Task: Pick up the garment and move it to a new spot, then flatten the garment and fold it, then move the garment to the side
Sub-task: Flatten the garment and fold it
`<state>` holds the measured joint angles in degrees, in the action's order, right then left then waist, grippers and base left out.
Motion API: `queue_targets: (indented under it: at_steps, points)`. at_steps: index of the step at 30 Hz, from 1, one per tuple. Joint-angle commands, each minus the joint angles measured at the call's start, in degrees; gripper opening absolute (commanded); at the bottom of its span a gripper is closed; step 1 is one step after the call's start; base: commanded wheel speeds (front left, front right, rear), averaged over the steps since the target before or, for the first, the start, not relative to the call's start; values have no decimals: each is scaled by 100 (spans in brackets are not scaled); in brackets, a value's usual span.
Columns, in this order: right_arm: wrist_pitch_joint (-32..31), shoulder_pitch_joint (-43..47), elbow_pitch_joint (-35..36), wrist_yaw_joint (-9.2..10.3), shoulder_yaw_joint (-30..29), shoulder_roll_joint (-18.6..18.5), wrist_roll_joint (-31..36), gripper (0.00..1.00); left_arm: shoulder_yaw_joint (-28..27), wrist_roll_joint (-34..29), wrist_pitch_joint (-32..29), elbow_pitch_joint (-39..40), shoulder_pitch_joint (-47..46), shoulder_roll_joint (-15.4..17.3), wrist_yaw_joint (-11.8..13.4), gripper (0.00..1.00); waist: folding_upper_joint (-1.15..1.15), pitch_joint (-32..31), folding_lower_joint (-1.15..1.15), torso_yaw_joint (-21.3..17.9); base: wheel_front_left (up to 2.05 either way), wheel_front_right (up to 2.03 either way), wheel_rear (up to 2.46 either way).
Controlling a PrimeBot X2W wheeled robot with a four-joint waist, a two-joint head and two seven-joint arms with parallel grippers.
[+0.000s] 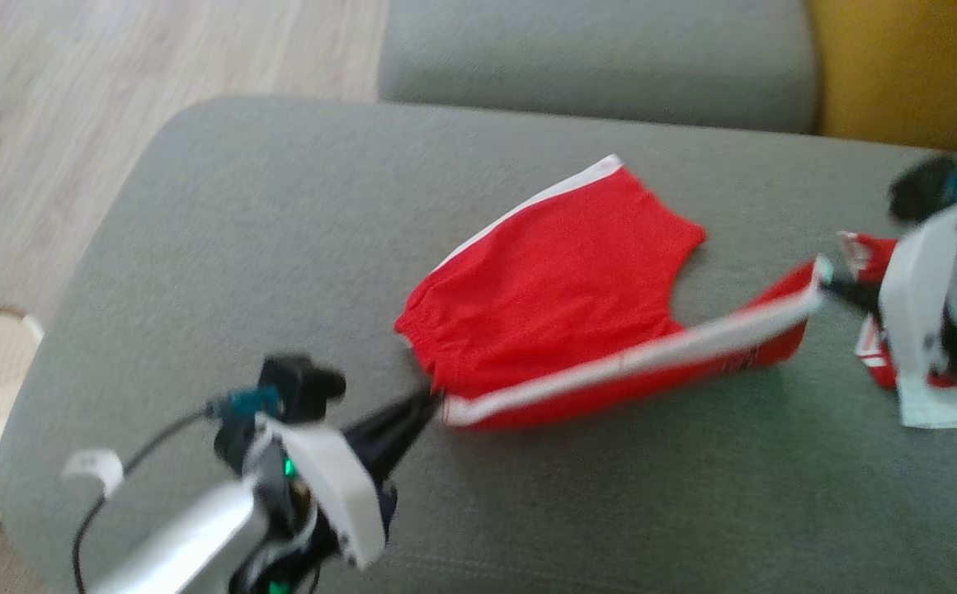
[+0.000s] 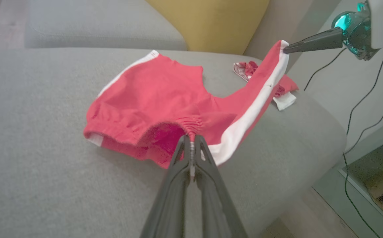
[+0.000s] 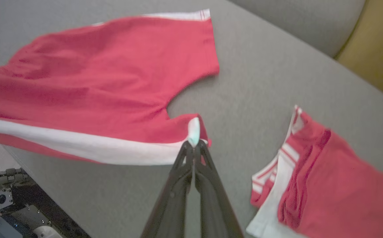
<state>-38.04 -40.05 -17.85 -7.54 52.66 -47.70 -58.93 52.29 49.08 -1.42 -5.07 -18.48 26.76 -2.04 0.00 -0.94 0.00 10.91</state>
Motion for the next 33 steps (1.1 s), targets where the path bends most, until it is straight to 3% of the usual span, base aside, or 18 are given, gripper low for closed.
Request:
queue_targets:
  at_steps: [1, 14, 23, 33]
  points:
    - [-26, -278, 60, 5, -158, -85, 63, 0, -337, -8, 27, 186, -479, 60, -16, 0, 0, 245, 0, 234, 0, 0, 0]
    - [-155, -2073, -950, 5, -96, 486, 780, 0, -520, 248, 233, -723, -1609, -838, -345, 0, 0, 1320, 0, 1009, 0, 0, 0]
    - [322, -2791, -1794, 5, 226, 791, 1203, 0, -584, 433, 509, -1669, -2154, -1416, -459, 0, 0, 1847, 0, 1262, 0, 0, 0]
    - [748, -3314, -2292, 5, 728, 962, 1388, 0, -534, 480, 845, -2474, -2638, -1801, -521, 0, 0, 2278, 0, 1436, 0, 0, 0]
